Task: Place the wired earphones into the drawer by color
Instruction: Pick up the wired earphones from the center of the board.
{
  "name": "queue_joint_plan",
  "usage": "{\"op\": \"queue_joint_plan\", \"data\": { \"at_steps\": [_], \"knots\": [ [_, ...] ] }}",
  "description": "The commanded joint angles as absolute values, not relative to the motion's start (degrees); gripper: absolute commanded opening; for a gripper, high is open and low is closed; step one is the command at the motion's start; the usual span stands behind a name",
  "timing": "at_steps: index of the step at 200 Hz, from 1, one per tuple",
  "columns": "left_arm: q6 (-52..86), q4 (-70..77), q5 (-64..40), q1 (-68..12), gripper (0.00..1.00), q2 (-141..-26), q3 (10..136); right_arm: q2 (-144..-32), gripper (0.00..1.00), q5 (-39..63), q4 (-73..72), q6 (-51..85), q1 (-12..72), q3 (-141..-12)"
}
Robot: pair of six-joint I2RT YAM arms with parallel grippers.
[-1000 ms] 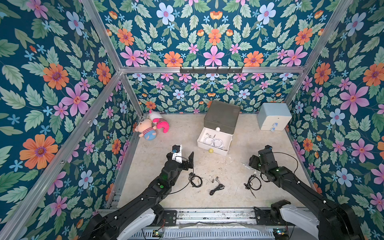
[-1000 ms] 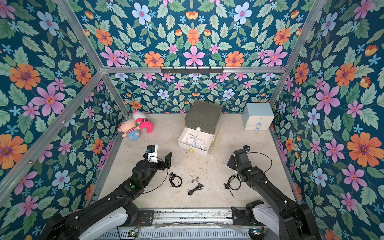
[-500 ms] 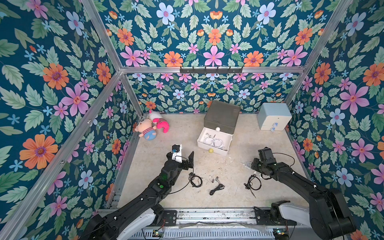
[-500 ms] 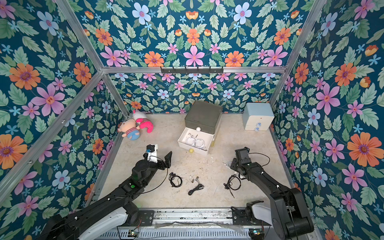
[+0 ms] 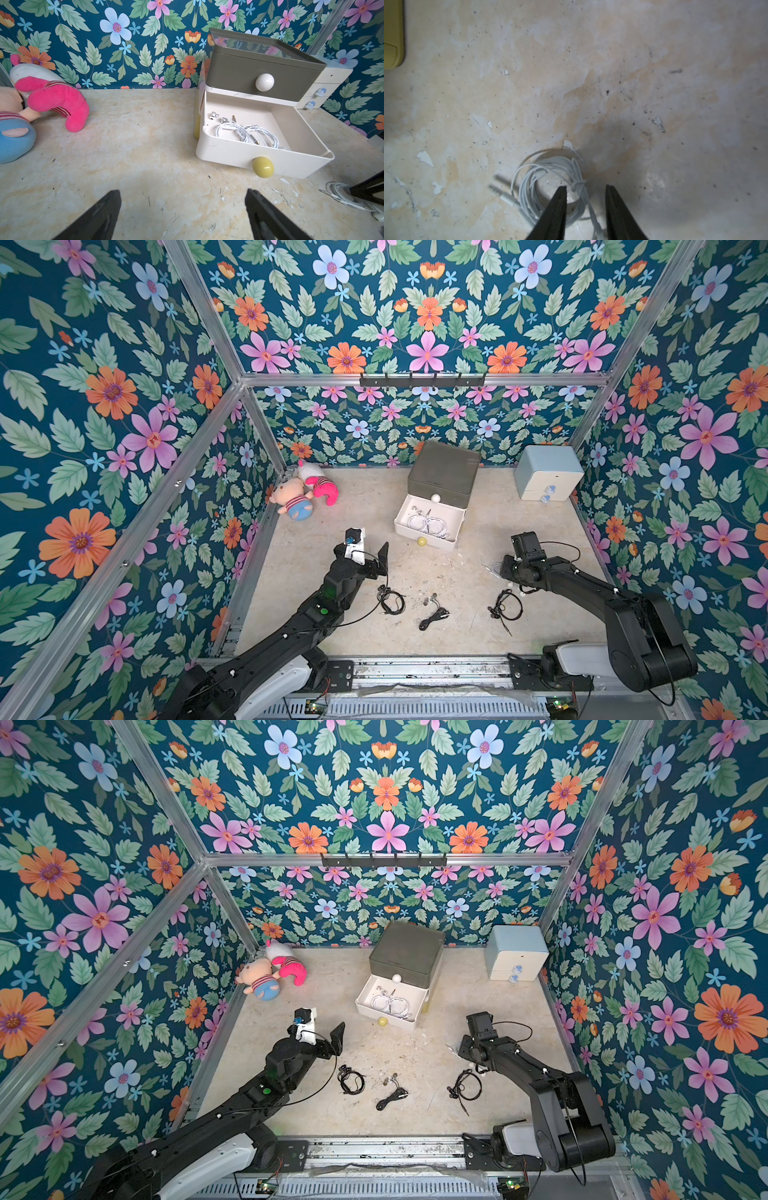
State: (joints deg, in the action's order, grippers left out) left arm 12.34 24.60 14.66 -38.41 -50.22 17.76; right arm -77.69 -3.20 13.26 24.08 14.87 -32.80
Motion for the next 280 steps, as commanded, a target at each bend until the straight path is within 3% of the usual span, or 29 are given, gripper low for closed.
{"op": "queue_joint_plan", "data": {
  "at_steps": [1,125,216,280],
  "knots": [
    [12.57,24.49,14.33,-38.41,0.99,-50.21,18.09,-78.81,0.34,-2.81,13.17,22.95,14.85,-33.46],
    [12.39,24.21,14.61,-38.41,0.99,-50.05,18.14,-81.66,0.1,-2.1,13.61,22.24,14.77,-34.72],
    [12.47,24.76,14.6,-38.41,0.99,-49.8,17.77,-75.4,0.05,-3.08,14.79,23.11,14.77,-33.97],
    [12.48,25.2,14.97,-38.41,0.99,-49.51,17.27,-61.01,0.04,-2.51,17.84,23.48,14.79,-34.46]
  ]
}}
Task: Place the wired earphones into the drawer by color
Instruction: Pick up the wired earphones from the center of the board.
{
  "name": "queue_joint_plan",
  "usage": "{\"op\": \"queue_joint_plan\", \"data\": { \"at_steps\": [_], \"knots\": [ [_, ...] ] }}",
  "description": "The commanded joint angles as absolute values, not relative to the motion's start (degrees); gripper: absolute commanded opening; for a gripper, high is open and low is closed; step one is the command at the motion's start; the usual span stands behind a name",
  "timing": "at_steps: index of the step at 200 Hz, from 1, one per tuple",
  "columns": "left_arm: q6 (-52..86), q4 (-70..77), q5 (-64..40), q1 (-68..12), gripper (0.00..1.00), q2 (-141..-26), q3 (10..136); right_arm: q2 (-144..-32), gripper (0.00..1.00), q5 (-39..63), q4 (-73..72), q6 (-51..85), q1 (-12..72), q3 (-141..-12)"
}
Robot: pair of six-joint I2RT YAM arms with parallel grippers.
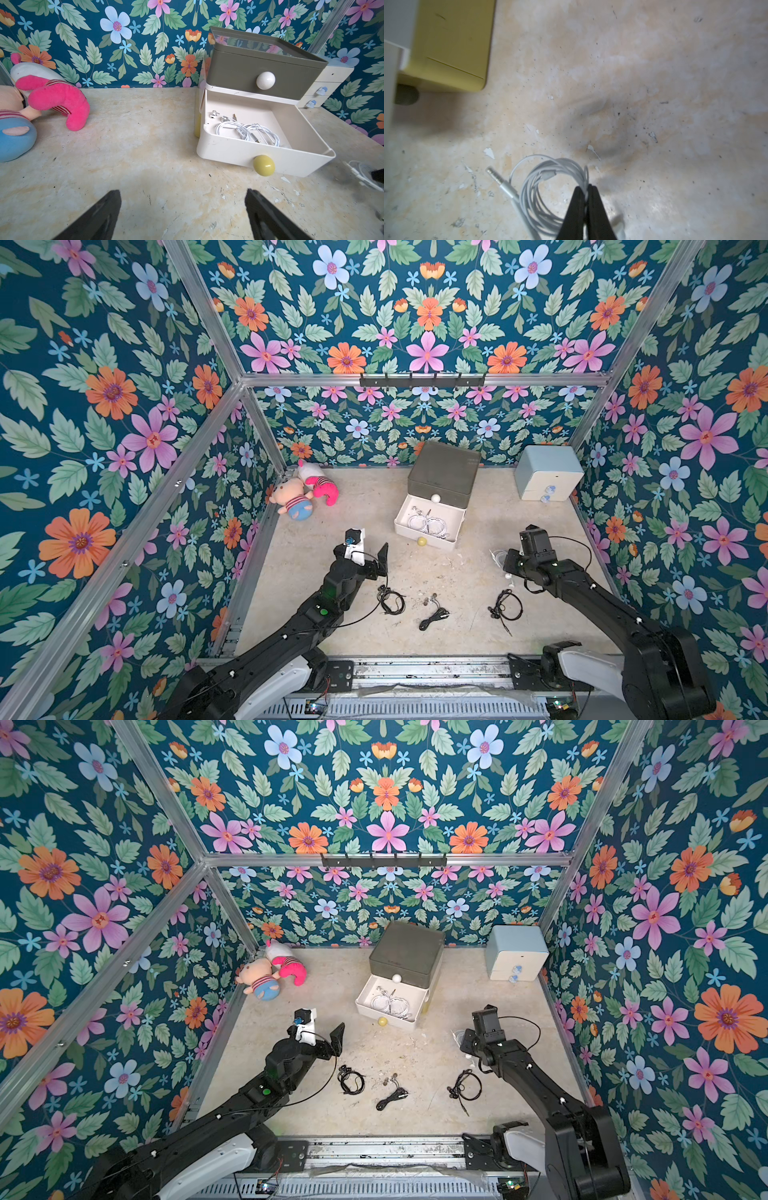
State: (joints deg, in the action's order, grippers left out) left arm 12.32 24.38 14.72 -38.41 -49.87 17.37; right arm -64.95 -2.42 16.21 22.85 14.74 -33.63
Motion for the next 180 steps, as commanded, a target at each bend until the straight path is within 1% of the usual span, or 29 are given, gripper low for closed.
{"op": "queue_joint_plan", "data": {
  "at_steps": [1,44,59,77,136,180],
  "knots": [
    [12.48,25.21,14.96,-38.41,0.99,-49.49,17.25,-60.78,0.04,-2.48,17.88,23.47,14.73,-34.54],
    [12.52,25.57,15.28,-38.41,0.99,-49.09,16.96,-55.28,0.04,0.51,19.07,24.13,15.48,-39.49],
    [12.66,25.53,15.2,-38.41,0.99,-49.13,16.96,-54.47,0.04,0.24,18.69,23.91,17.73,-41.67],
    [12.66,25.58,15.33,-38.42,0.99,-48.94,16.83,-54.65,0.04,-3.07,17.79,23.17,22.17,-44.58],
    [12.82,26.19,15.73,-38.41,0.99,-49.03,16.44,-63.5,0.03,-8.63,14.15,20.45,32.17,-54.52],
    [12.75,26.44,15.69,-38.41,0.99,-49.83,16.56,-69.85,0.02,-11.2,11.2,18.48,36.27,-59.5]
  ]
}}
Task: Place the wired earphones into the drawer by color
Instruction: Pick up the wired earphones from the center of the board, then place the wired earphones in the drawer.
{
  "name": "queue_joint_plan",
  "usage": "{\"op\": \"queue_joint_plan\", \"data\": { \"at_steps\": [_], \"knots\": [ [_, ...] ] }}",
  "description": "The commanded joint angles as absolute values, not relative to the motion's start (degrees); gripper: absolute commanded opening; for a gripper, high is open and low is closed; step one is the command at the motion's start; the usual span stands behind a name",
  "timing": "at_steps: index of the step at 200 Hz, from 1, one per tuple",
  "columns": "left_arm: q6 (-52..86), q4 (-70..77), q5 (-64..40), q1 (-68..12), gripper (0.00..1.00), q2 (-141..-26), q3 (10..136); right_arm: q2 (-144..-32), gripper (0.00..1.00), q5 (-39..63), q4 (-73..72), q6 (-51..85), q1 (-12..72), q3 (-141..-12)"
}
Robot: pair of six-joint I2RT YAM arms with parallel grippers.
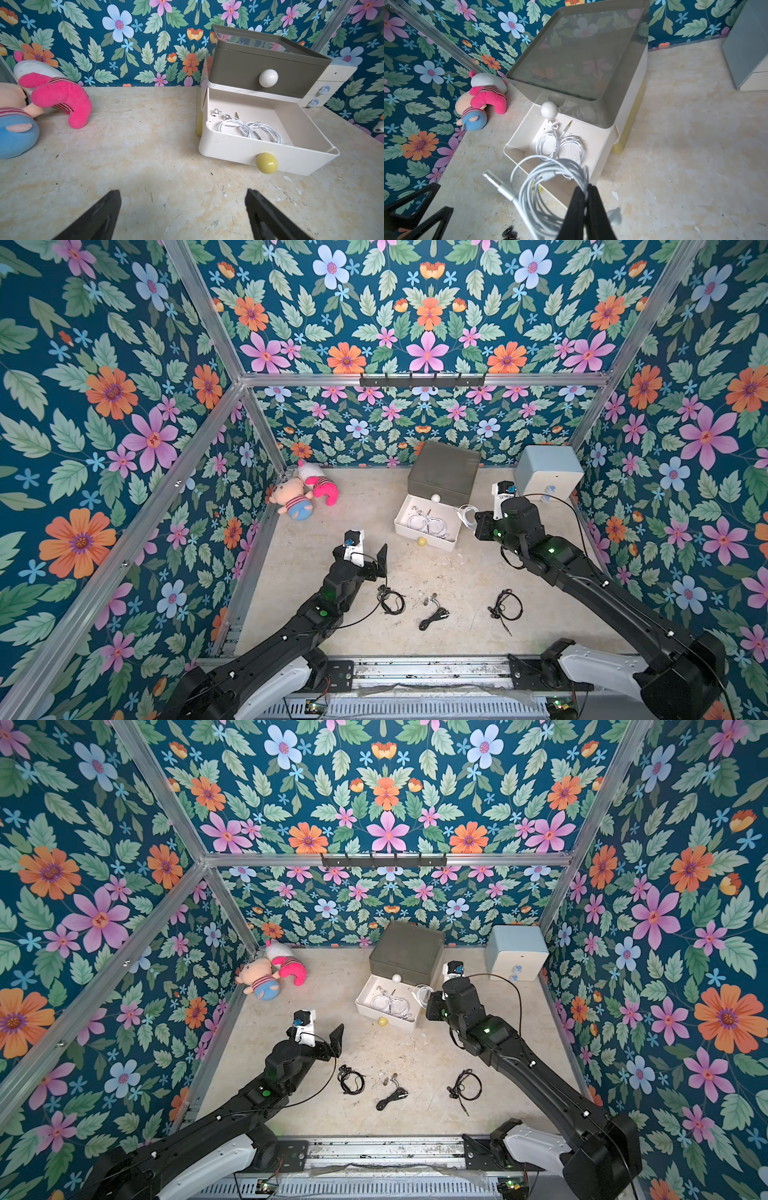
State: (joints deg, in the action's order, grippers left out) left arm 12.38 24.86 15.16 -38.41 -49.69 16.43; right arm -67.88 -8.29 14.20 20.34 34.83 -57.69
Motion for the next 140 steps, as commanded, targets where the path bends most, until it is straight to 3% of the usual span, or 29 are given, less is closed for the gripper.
{"op": "queue_joint_plan", "data": {
  "at_steps": [1,140],
  "knots": [
    [12.79,26.45,15.71,-38.41,0.99,-49.79,16.54,-69.95,0.02,-11.27,11.14,18.43,36.37,-59.59],
    [12.74,26.54,15.08,-38.41,0.99,-50.1,16.74,-86.13,0.02,-19.86,7.29,11.83,41.73,-67.74]
  ]
}}
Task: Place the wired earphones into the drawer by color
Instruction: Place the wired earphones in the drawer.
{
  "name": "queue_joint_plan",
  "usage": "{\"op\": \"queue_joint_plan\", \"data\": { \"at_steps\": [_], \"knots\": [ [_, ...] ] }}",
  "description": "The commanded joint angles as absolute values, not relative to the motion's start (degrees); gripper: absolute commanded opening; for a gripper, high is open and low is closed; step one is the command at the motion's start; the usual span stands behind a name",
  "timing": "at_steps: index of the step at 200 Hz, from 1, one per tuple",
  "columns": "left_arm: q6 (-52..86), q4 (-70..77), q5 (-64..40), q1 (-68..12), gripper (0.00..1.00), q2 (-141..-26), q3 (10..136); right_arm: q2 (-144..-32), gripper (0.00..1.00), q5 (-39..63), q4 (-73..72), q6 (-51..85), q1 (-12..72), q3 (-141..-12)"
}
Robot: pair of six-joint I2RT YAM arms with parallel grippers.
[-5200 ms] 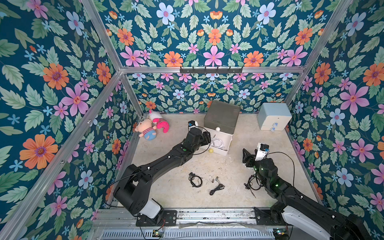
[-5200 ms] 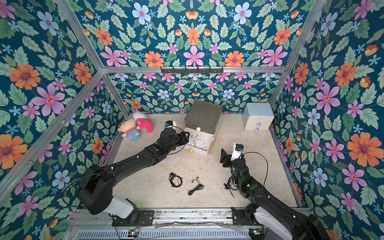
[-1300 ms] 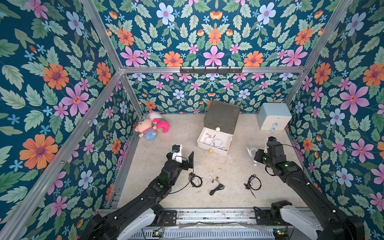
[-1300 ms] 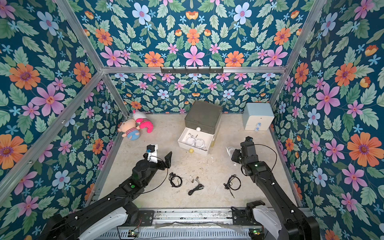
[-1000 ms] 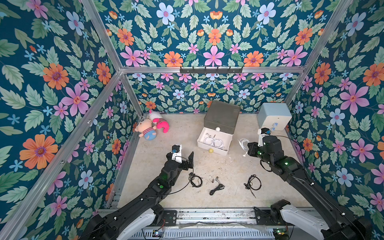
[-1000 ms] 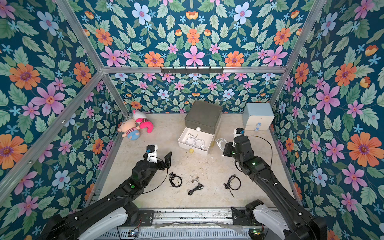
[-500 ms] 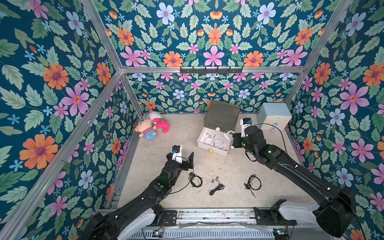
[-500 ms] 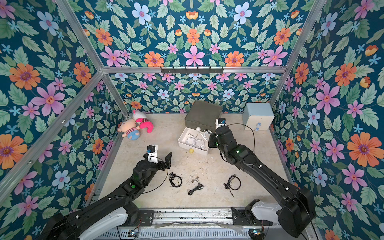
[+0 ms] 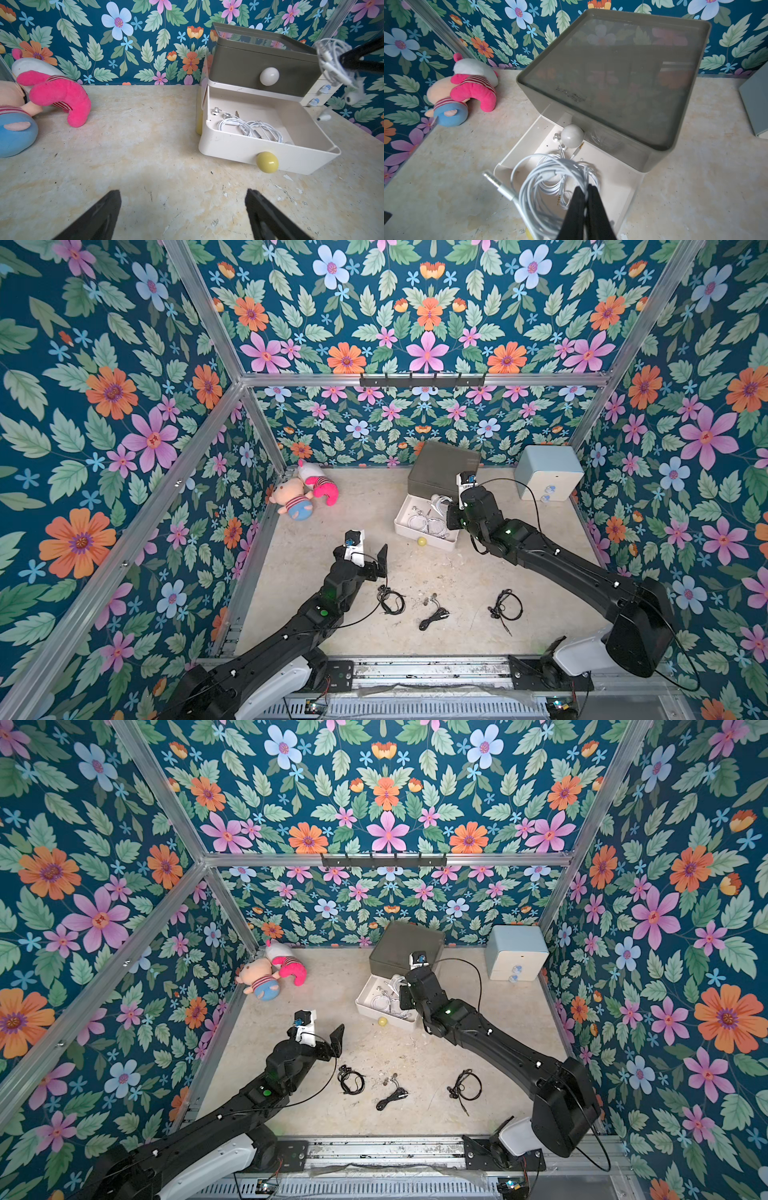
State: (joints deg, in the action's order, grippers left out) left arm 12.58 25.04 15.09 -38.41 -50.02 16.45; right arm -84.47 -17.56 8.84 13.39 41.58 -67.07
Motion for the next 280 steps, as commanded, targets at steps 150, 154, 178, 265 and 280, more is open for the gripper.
{"op": "queue_joint_plan", "data": {
  "at_steps": [150,154,178,265,280],
  "knots": [
    [12.48,26.54,14.83,-38.41,0.99,-50.57,16.96,-93.48,0.12,-20.73,7.91,12.4,41.69,-65.86],
    [12.44,26.54,14.81,-38.41,0.99,-50.58,16.96,-93.5,0.15,-20.74,7.91,12.51,41.66,-65.83],
    [12.22,26.41,13.88,-38.41,0.99,-50.69,17.14,-92.63,0.37,-20.66,8.09,13.07,41.68,-65.44],
    [10.24,27.18,6.56,-38.41,0.99,-50.78,17.93,-80.88,0.54,-21.42,3.94,14.51,41.23,-53.53],
    [11.02,27.15,5.8,-38.41,0.99,-50.81,18.23,-77.75,0.55,-21.67,3.96,14.69,40.42,-50.67]
  ]
}}
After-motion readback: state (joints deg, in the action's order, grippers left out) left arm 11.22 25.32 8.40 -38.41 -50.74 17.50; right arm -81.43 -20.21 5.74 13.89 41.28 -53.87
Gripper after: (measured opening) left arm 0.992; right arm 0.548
